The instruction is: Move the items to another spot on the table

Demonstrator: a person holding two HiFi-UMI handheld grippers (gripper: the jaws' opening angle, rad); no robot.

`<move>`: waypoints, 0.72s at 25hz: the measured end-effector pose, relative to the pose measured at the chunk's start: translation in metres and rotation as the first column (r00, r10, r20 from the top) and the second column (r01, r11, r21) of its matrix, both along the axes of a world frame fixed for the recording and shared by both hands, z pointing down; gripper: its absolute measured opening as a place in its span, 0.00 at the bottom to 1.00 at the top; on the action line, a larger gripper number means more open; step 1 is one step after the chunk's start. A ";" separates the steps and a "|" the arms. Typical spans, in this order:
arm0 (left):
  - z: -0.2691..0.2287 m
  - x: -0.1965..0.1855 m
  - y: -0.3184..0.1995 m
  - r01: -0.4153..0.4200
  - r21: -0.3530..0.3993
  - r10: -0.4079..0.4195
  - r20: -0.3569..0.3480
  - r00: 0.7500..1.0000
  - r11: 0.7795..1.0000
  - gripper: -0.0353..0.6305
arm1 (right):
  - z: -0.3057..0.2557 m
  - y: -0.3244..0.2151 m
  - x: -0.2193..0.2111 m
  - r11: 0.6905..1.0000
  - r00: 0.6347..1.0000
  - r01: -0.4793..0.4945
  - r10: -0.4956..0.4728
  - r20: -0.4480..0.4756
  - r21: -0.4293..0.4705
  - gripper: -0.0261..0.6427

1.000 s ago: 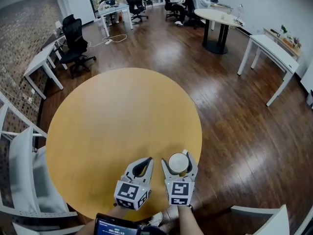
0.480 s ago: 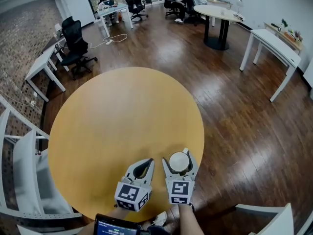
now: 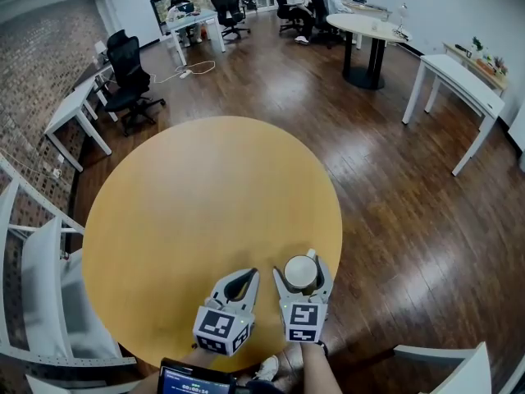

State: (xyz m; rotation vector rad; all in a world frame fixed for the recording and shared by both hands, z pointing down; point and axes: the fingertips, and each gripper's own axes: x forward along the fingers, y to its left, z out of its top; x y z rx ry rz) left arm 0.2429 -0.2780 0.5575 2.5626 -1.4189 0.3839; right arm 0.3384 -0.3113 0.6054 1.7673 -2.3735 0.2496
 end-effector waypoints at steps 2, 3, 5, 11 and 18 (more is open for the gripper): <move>-0.001 -0.002 0.002 0.002 -0.002 -0.002 0.001 1.000 1.000 0.06 | -0.002 0.000 -0.001 1.000 1.000 -0.001 0.001 -0.001 0.002 0.69; -0.003 -0.002 0.003 0.003 -0.004 -0.003 0.003 1.000 1.000 0.06 | -0.005 0.000 -0.001 1.000 1.000 -0.001 0.001 -0.002 0.007 0.69; -0.008 -0.002 0.005 0.005 -0.002 -0.005 0.003 1.000 1.000 0.06 | -0.013 0.001 -0.001 1.000 1.000 -0.001 0.001 -0.003 0.019 0.69; -0.017 -0.001 0.011 -0.001 0.022 0.001 -0.010 1.000 1.000 0.06 | -0.030 0.003 0.000 0.999 1.000 0.003 -0.002 -0.020 0.043 0.69; -0.029 0.004 0.017 -0.006 0.044 0.007 -0.026 1.000 0.999 0.06 | -0.051 0.008 0.002 0.998 0.999 0.008 -0.005 -0.045 0.065 0.69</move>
